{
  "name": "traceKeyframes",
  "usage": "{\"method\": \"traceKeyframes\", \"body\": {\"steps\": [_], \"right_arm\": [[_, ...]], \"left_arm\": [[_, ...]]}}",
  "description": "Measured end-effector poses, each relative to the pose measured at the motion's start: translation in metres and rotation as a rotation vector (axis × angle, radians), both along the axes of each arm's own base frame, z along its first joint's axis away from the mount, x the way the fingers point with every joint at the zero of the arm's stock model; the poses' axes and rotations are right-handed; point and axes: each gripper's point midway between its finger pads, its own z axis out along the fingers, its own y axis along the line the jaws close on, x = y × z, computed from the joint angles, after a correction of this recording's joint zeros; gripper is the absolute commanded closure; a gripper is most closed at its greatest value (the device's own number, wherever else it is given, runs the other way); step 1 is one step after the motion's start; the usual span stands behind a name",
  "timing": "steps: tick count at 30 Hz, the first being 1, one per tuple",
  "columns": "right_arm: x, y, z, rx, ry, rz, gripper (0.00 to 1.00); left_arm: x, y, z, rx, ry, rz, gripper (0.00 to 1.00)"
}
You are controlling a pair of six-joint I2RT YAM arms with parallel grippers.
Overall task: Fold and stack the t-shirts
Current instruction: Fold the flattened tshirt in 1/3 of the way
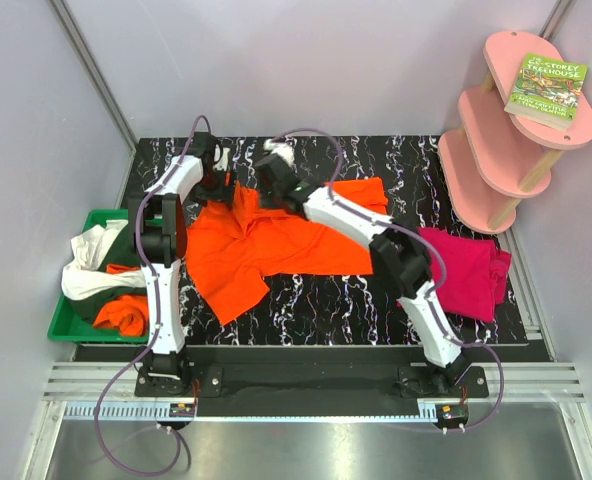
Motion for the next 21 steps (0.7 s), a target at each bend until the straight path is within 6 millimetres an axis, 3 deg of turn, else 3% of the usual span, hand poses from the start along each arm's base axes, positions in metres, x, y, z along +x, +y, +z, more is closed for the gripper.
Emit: {"method": "traceKeyframes", "body": {"steps": [2,4,7,9,11,14,21], "right_arm": [[0.018,-0.033,0.008,-0.014,-0.013,-0.066,0.66],[0.041,-0.081,0.008,-0.039,-0.008,-0.16,0.68],[0.074,-0.158,-0.008,-0.085,0.021,-0.31,0.72],[0.085,-0.206,-0.026,-0.132,0.06,-0.394,0.73],[0.091,-0.24,-0.04,-0.169,0.092,-0.454,0.73],[0.092,-0.255,-0.055,-0.194,0.12,-0.48,0.73],[0.085,-0.25,-0.089,-0.231,0.178,-0.46,0.73]], "left_arm": [[0.0,0.001,0.0,0.002,0.0,0.003,0.2],[0.0,0.002,0.0,0.005,0.0,0.009,0.2],[0.0,0.007,0.0,0.007,0.0,0.023,0.2],[0.001,0.012,0.0,0.011,0.001,0.035,0.2],[0.001,0.016,-0.001,0.015,0.001,0.045,0.2],[0.001,0.019,-0.001,0.018,0.0,0.055,0.2],[0.001,0.021,0.0,0.027,-0.001,0.058,0.2]]}}
